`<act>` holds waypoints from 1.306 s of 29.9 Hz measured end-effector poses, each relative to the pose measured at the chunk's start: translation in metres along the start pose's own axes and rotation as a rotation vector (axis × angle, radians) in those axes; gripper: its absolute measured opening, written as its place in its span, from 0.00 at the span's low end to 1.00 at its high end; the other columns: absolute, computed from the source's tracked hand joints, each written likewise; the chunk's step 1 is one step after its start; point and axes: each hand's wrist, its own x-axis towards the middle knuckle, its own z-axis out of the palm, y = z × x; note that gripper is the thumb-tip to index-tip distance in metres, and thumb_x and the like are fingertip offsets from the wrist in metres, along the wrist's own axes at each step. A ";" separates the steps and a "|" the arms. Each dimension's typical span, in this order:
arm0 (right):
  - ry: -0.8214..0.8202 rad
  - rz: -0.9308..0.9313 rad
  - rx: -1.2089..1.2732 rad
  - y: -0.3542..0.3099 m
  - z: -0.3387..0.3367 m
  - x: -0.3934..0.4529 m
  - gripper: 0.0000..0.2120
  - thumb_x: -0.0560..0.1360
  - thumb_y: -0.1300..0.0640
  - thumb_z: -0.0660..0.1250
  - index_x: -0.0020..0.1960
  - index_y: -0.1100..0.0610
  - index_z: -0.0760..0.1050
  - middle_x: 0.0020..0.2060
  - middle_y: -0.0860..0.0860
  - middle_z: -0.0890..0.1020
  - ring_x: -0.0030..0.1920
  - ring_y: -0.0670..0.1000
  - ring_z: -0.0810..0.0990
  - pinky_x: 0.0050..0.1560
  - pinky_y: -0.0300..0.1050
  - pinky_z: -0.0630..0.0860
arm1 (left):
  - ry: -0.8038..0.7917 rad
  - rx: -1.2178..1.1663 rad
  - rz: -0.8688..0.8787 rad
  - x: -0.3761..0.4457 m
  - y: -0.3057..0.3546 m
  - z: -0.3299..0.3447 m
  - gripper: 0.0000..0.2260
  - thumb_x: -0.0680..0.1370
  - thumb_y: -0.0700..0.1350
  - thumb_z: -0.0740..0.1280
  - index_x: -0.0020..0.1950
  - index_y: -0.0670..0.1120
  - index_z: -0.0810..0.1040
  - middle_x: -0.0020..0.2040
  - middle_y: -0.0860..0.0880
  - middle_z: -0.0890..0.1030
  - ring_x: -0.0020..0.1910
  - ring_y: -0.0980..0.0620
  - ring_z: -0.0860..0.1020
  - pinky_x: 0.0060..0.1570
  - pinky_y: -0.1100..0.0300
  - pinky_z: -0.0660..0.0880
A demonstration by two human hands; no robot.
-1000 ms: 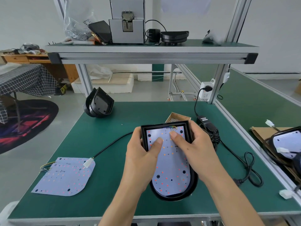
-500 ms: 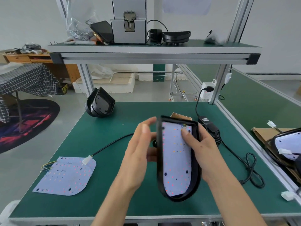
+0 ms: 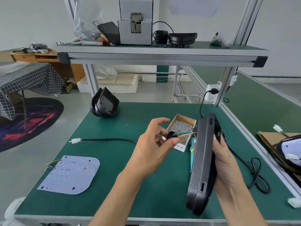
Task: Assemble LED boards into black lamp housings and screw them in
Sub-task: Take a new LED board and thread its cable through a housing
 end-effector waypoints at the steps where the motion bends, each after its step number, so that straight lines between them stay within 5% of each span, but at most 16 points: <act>1: 0.008 -0.026 0.021 -0.001 -0.003 0.000 0.13 0.75 0.50 0.70 0.58 0.51 0.83 0.42 0.49 0.86 0.38 0.47 0.85 0.38 0.42 0.83 | -0.052 -0.026 -0.020 -0.001 0.001 -0.001 0.18 0.75 0.56 0.74 0.64 0.62 0.74 0.47 0.60 0.79 0.35 0.55 0.76 0.37 0.63 0.74; 3: 0.010 -0.055 0.049 -0.003 -0.008 -0.003 0.09 0.76 0.51 0.66 0.51 0.48 0.84 0.41 0.48 0.85 0.37 0.46 0.85 0.37 0.41 0.83 | -0.152 0.148 0.067 -0.001 0.003 -0.004 0.14 0.75 0.51 0.76 0.58 0.59 0.78 0.45 0.66 0.78 0.34 0.60 0.72 0.37 0.70 0.69; 6: -0.009 -0.021 0.125 -0.004 -0.018 -0.007 0.06 0.74 0.48 0.71 0.48 0.48 0.84 0.36 0.49 0.83 0.32 0.45 0.82 0.32 0.39 0.81 | -0.105 0.373 0.207 0.005 0.015 -0.014 0.08 0.78 0.42 0.74 0.49 0.55 0.79 0.40 0.67 0.76 0.38 0.59 0.70 0.41 0.67 0.66; 10: -0.050 0.051 0.161 0.003 -0.027 -0.008 0.27 0.60 0.48 0.86 0.54 0.53 0.80 0.40 0.54 0.80 0.31 0.48 0.81 0.30 0.39 0.80 | -0.067 0.266 0.254 0.021 0.041 -0.033 0.02 0.80 0.42 0.70 0.49 0.48 0.80 0.44 0.58 0.80 0.43 0.63 0.76 0.45 0.71 0.69; 13: -0.127 0.030 0.168 0.013 -0.029 -0.007 0.29 0.50 0.53 0.90 0.48 0.49 0.84 0.45 0.53 0.83 0.38 0.51 0.84 0.40 0.42 0.83 | -0.175 0.215 0.220 0.034 0.058 -0.040 0.03 0.82 0.42 0.68 0.50 0.48 0.80 0.40 0.51 0.81 0.41 0.50 0.78 0.47 0.55 0.75; 15: -0.204 0.055 0.222 0.019 -0.034 -0.006 0.25 0.58 0.55 0.89 0.51 0.52 0.82 0.48 0.55 0.85 0.46 0.54 0.84 0.48 0.46 0.83 | -0.209 0.252 0.236 0.041 0.067 -0.041 0.03 0.82 0.40 0.69 0.51 0.46 0.81 0.40 0.50 0.82 0.41 0.47 0.78 0.45 0.54 0.75; 18: -0.301 0.054 0.244 0.023 -0.041 -0.005 0.09 0.78 0.65 0.71 0.56 0.58 0.76 0.55 0.60 0.83 0.56 0.58 0.82 0.61 0.52 0.79 | -0.223 0.361 0.307 0.047 0.076 -0.043 0.04 0.80 0.37 0.71 0.52 0.44 0.82 0.42 0.53 0.81 0.42 0.53 0.77 0.45 0.57 0.74; 23: -0.235 0.055 0.207 0.030 -0.049 0.007 0.12 0.75 0.64 0.71 0.58 0.60 0.76 0.56 0.61 0.82 0.60 0.61 0.79 0.72 0.63 0.69 | -0.274 0.633 0.420 0.050 0.096 -0.045 0.04 0.78 0.36 0.72 0.51 0.43 0.84 0.43 0.53 0.78 0.41 0.61 0.73 0.45 0.68 0.68; 27: -0.248 0.123 0.221 0.036 -0.047 0.010 0.11 0.75 0.62 0.73 0.57 0.61 0.79 0.57 0.64 0.80 0.67 0.66 0.74 0.66 0.60 0.73 | -0.282 0.690 0.228 0.036 0.103 -0.049 0.02 0.79 0.44 0.72 0.47 0.49 0.84 0.36 0.57 0.81 0.37 0.59 0.76 0.36 0.68 0.68; 33: -0.337 0.185 0.321 0.050 -0.046 0.009 0.10 0.78 0.64 0.65 0.57 0.64 0.82 0.58 0.65 0.83 0.65 0.63 0.81 0.67 0.60 0.78 | -0.181 0.388 -0.162 0.010 0.080 -0.054 0.07 0.79 0.50 0.72 0.42 0.50 0.83 0.29 0.55 0.77 0.23 0.58 0.67 0.24 0.67 0.65; 36: -0.403 0.168 0.275 0.055 -0.043 0.015 0.19 0.74 0.59 0.72 0.62 0.66 0.81 0.66 0.67 0.80 0.71 0.63 0.77 0.70 0.56 0.75 | -0.079 0.235 -0.203 -0.003 0.073 -0.056 0.07 0.78 0.49 0.73 0.40 0.50 0.83 0.29 0.55 0.76 0.25 0.55 0.66 0.25 0.65 0.63; 39: -0.397 0.159 0.196 0.055 -0.039 0.022 0.22 0.75 0.60 0.64 0.67 0.66 0.80 0.72 0.65 0.76 0.76 0.61 0.72 0.78 0.58 0.65 | -0.034 0.208 -0.216 -0.014 0.071 -0.057 0.06 0.77 0.49 0.74 0.41 0.54 0.82 0.29 0.55 0.76 0.23 0.56 0.65 0.23 0.66 0.62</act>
